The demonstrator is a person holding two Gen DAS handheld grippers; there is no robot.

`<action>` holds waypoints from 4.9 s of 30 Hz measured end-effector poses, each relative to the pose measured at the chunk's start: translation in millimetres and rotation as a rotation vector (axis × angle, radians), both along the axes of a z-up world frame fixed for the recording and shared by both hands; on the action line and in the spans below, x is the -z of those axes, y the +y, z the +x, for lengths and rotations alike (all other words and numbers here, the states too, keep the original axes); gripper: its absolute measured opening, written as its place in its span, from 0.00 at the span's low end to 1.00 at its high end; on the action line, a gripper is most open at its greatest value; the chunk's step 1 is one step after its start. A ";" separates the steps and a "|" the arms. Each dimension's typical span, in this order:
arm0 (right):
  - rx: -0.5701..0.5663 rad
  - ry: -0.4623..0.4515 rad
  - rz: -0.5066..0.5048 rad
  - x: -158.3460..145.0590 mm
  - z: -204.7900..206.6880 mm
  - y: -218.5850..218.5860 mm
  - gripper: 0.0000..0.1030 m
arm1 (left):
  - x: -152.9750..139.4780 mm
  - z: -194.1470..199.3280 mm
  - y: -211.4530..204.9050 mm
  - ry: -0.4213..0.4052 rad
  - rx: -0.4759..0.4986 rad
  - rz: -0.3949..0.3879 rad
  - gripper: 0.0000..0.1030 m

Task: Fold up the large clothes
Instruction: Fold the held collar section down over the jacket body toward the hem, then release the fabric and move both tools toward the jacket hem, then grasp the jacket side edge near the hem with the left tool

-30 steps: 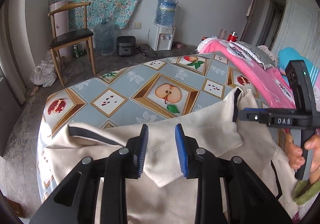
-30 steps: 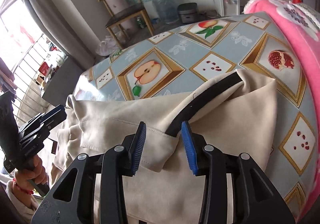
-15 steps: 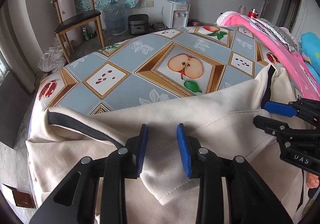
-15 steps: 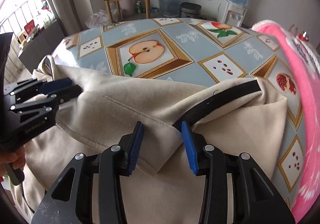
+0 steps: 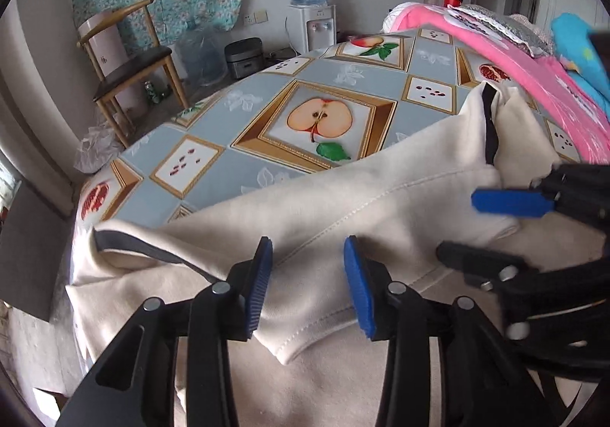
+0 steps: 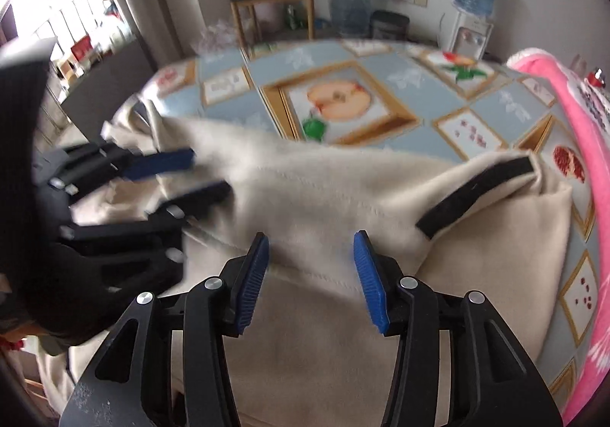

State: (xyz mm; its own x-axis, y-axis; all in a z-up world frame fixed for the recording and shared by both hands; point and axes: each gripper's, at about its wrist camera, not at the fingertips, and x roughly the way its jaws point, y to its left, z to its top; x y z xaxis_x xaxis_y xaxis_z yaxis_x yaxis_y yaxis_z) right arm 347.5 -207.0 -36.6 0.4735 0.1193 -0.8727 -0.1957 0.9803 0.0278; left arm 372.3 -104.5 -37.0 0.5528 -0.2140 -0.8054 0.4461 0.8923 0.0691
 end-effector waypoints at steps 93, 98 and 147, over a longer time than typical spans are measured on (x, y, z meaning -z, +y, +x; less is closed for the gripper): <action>0.134 0.048 0.046 4.5 -294.6 8.5 0.93 | 19.4 -348.5 211.6 0.289 -0.373 -0.198 0.28; 0.109 0.001 0.035 -1.1 -299.0 16.5 0.93 | 17.1 -349.3 216.8 0.291 -0.376 -0.204 0.13; -0.396 -0.056 0.334 -12.7 -312.8 159.2 0.05 | -42.1 -323.7 228.5 0.288 -0.359 -0.559 0.40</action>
State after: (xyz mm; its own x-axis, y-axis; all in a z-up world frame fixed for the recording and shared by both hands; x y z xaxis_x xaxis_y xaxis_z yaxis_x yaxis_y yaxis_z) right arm 34.7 -47.9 -23.9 0.3807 0.5660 -0.7312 -0.5596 0.7706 0.3051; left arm 48.6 124.0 5.1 0.4488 -0.4814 -0.7529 0.0507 0.8549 -0.5163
